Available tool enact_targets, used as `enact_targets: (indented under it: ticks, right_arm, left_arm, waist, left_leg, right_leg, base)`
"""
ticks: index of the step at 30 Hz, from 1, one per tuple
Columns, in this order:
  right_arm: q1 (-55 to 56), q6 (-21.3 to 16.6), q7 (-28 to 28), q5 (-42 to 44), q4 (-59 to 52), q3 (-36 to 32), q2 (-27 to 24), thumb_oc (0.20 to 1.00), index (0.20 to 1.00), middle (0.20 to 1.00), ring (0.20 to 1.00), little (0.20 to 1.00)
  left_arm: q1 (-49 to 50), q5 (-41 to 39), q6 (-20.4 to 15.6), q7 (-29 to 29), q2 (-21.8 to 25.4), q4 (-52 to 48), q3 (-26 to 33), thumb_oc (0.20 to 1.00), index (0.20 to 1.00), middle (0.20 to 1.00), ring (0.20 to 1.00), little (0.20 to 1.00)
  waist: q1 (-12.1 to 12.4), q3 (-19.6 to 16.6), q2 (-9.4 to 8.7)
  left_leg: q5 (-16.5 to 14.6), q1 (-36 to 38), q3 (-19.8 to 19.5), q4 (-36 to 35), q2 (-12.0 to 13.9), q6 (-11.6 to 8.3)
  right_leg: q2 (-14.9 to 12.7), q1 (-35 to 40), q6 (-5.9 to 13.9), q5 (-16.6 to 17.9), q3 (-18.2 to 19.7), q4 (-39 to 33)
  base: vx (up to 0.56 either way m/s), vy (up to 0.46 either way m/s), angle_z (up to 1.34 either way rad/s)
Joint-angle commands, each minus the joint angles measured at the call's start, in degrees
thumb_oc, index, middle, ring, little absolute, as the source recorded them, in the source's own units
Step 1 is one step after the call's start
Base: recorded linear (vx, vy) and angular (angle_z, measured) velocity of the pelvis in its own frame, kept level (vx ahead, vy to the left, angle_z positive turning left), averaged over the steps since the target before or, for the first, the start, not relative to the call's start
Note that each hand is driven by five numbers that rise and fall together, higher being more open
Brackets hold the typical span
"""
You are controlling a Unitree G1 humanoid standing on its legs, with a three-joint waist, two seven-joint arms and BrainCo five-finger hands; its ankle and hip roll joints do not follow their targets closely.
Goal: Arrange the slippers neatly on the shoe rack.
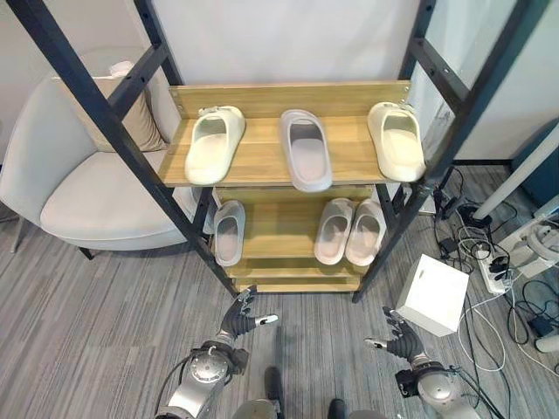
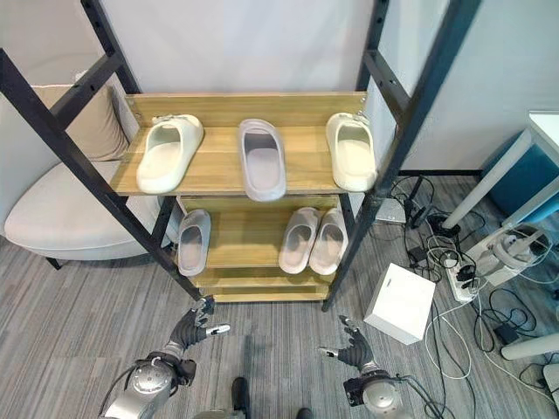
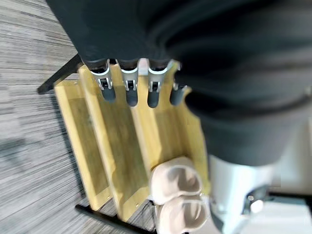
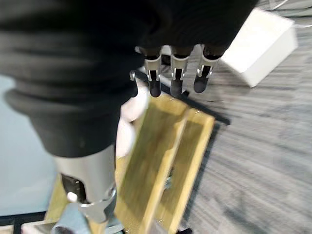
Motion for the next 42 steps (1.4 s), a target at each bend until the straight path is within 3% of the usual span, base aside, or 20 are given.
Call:
enact_targets:
  ticks: [1, 3, 5, 7, 13, 21, 23, 25, 27, 28, 29, 32, 33, 35, 39, 40, 42]
  right_arm:
    - [-0.38, -1.57, 0.24, -1.15, -3.01, -0.65, 1.15, 1.000, 1.000, 1.000, 1.000, 1.000]
    - [-0.22, -1.54, 0.34, -1.03, -3.13, -0.79, 1.21, 1.000, 1.000, 1.000, 1.000, 1.000]
    - [-0.06, -1.56, 0.38, -0.86, -3.25, -1.11, 1.11, 1.000, 1.000, 1.000, 1.000, 1.000]
    - [0.34, -1.42, -0.22, -1.47, -3.69, -1.21, 0.91, 1.000, 1.000, 1.000, 1.000, 1.000]
    - [1.87, -2.03, -0.10, -1.78, -3.26, -1.17, 0.44, 1.000, 1.000, 1.000, 1.000, 1.000]
    - [1.97, -2.18, 0.04, -1.64, -3.64, -1.13, 0.12, 1.000, 1.000, 1.000, 1.000, 1.000]
    - [1.49, -2.41, 0.29, -1.30, -3.56, -0.97, 0.30, 1.000, 1.000, 1.000, 1.000, 1.000]
    - [0.89, -2.93, 0.17, -0.32, -4.10, -1.07, 0.05, 1.000, 1.000, 1.000, 1.000, 1.000]
    - [0.17, -3.19, -0.17, 0.26, -5.15, -0.81, -0.76, 1.000, 1.000, 1.000, 1.000, 1.000]
    - [0.11, -3.19, -0.17, 0.28, -5.14, -0.85, -0.75, 1.000, 1.000, 1.000, 1.000, 1.000]
    - [-0.12, -3.20, -0.38, 0.45, -5.36, -0.93, -1.02, 1.000, 1.000, 1.000, 1.000, 1.000]
    - [0.48, -2.40, -1.28, 0.24, -4.93, -1.39, -1.83, 1.000, 1.000, 1.000, 1.000, 1.000]
    - [0.35, -2.35, -1.08, 0.07, -4.97, -1.31, -1.83, 1.000, 1.000, 1.000, 1.000, 1.000]
    - [0.45, -2.25, -1.13, -0.22, -4.82, -1.16, -1.64, 1.000, 1.000, 1.000, 1.000, 1.000]
    - [0.52, -1.67, -0.74, -1.17, -4.28, -0.84, -0.77, 1.000, 1.000, 1.000, 1.000, 1.000]
    - [-0.20, -1.13, -0.15, -1.76, -3.75, -0.22, -0.02, 1.000, 1.000, 1.000, 1.000, 1.000]
    - [-0.71, -1.33, 0.07, -1.91, -3.63, 0.26, 0.63, 1.000, 1.000, 1.000, 1.000, 1.000]
  left_arm:
    - [0.64, 1.41, -2.17, -0.31, 2.03, -4.38, 2.02, 1.000, 1.000, 1.000, 1.000, 1.000]
    - [0.64, 1.32, -2.25, -0.51, 2.16, -4.58, 2.04, 1.000, 1.000, 1.000, 1.000, 1.000]
    - [0.44, 1.32, -2.54, -0.90, 2.46, -4.93, 1.95, 1.000, 1.000, 1.000, 1.000, 1.000]
    - [0.61, 1.35, -2.69, -0.54, 2.91, -5.92, 1.81, 1.000, 1.000, 1.000, 1.000, 1.000]
    - [-0.30, 1.22, -3.24, -0.32, 0.72, -5.49, 1.29, 1.000, 1.000, 1.000, 1.000, 1.000]
    - [-0.90, 1.31, -2.97, 0.01, 0.43, -4.91, 0.85, 1.000, 1.000, 1.000, 1.000, 1.000]
    - [-1.02, 0.52, -2.91, 0.61, 0.31, -4.24, 1.37, 1.000, 1.000, 1.000, 1.000, 1.000]
    - [-1.65, -0.39, -3.19, 1.03, 0.25, -3.89, 1.50, 1.000, 1.000, 1.000, 1.000, 1.000]
    - [-2.53, -1.04, -3.49, 1.79, 0.23, -3.53, 1.25, 1.000, 1.000, 1.000, 1.000, 1.000]
    - [-2.63, -1.04, -3.51, 1.82, 0.22, -3.48, 1.22, 1.000, 1.000, 1.000, 1.000, 1.000]
    - [-2.98, -1.32, -3.66, 2.13, 0.02, -3.21, 1.15, 1.000, 1.000, 1.000, 1.000, 1.000]
    - [-2.25, -0.67, -2.69, 1.61, -0.39, -3.31, 0.41, 1.000, 1.000, 1.000, 1.000, 1.000]
    - [-1.71, -0.64, -2.88, 1.56, -0.25, -3.65, 0.77, 1.000, 1.000, 1.000, 1.000, 1.000]
    - [-1.35, -0.46, -2.86, 1.51, -0.38, -3.52, 0.60, 1.000, 1.000, 1.000, 1.000, 1.000]
    - [-0.66, 0.38, -2.46, 0.84, 0.41, -4.15, 0.47, 1.000, 1.000, 1.000, 1.000, 1.000]
    - [-0.42, 0.88, -2.26, 0.30, 1.20, -4.88, 0.53, 1.000, 1.000, 1.000, 1.000, 1.000]
    - [-0.64, 1.50, -2.12, -0.07, 2.15, -4.99, 0.50, 1.000, 1.000, 1.000, 1.000, 1.000]
  waist:
    - [0.43, 0.62, -1.54]
    - [0.19, 0.71, -1.29]
    - [-0.33, 0.77, -0.98]
    - [-1.00, 0.90, -1.50]
    - [-0.86, -1.67, -2.24]
    - [-1.18, -1.91, -2.07]
    - [-1.04, -1.11, -1.99]
    - [-0.83, 0.48, -2.62]
    - [0.35, 2.35, -3.34]
    - [0.17, 2.27, -3.28]
    - [0.50, 2.42, -3.51]
    - [1.80, 1.42, -3.08]
    - [2.17, 0.62, -2.80]
    - [2.20, 0.08, -2.67]
    - [1.96, -1.64, -3.16]
    - [1.90, -1.12, -2.99]
    - [1.55, -0.35, -2.76]
  left_leg:
    - [-5.97, 1.38, -0.37, 0.75, -0.06, -2.83]
    - [-6.36, 1.88, -0.82, 0.61, 0.03, -3.07]
    - [-7.08, 2.42, -1.66, 0.43, 0.36, -3.58]
    - [-7.30, 2.77, -2.02, 0.90, 0.31, -4.07]
    - [-7.45, 5.32, -2.86, -0.27, 1.28, -5.13]
    - [-7.65, 6.24, -2.88, -0.27, 1.82, -5.88]
    - [-7.37, 5.86, -3.58, 1.84, 2.93, -6.92]
    - [-7.79, 2.45, -4.20, 8.39, 3.99, -7.90]
    - [-5.25, -3.26, -7.06, 16.83, 3.90, -8.86]
    - [-5.48, -3.81, -7.31, 17.45, 3.95, -8.88]
    - [-5.61, -5.68, -8.69, 16.79, 3.43, -8.87]
    - [-0.56, -10.68, -4.28, 6.29, 5.79, -8.59]
    - [-0.45, -9.47, -3.98, 2.68, 5.35, -8.14]
    - [0.55, -9.00, -3.84, 1.92, 5.07, -8.09]
    - [-1.00, -7.14, -2.46, 2.48, 3.20, -6.51]
    - [-2.46, -5.06, -1.68, 2.33, 2.51, -5.28]
    - [-3.73, -2.83, -1.54, 2.06, 2.02, -4.45]
  right_leg:
    - [-5.26, 0.46, 2.99, 5.44, 0.23, 2.75]
    - [-6.01, 0.13, 2.64, 5.34, -0.24, 0.88]
    - [-7.57, -0.74, 1.93, 5.90, -0.42, -4.53]
    - [-8.58, 0.97, 2.54, 7.29, 0.79, -11.63]
    - [-5.68, 7.07, 1.23, 7.75, 0.19, -19.17]
    - [-5.11, 8.55, 0.78, 6.70, -0.82, -18.90]
    - [-4.21, 8.41, -0.35, 5.24, -0.63, -17.79]
    - [-3.75, 8.20, -1.75, 4.10, -0.50, -16.69]
    - [-3.46, 8.50, -3.02, 3.65, -0.47, -16.26]
    - [-3.40, 8.36, -3.05, 3.62, -0.66, -16.23]
    - [-3.32, 8.87, -2.98, 3.05, -0.83, -16.64]
    - [-2.57, 12.05, -1.88, 1.95, -2.27, -18.99]
    - [-2.46, 12.09, -1.37, 1.68, -1.72, -19.40]
    - [-2.61, 12.34, -0.99, 1.37, -1.61, -19.21]
    - [-5.18, 11.00, 0.62, 0.94, -0.61, -13.34]
    - [-6.36, 7.73, 1.96, 1.86, 0.13, -6.39]
    - [-6.68, 3.40, 2.73, 4.11, 1.31, -0.74]
  base:
    - [0.11, 0.042, -0.02]
    - [0.07, -0.042, -0.01]
    - [0.09, -0.111, 0.05]
    - [0.09, -0.118, 0.09]
    - [0.10, -0.108, 0.12]
    - [0.03, -0.062, 0.07]
    - [0.00, -0.126, 0.05]
    - [-0.07, -0.099, 0.16]
    - [-0.08, -0.108, 0.18]
    - [0.00, -0.048, 0.16]
    - [0.17, 0.031, 0.23]
    - [0.26, 0.094, 0.34]
    - [0.13, 0.097, 0.33]
    - [0.16, 0.145, -0.02]
    - [0.16, 0.202, -0.17]
    - [0.06, 0.167, -0.43]
    - [0.11, 0.129, -0.37]
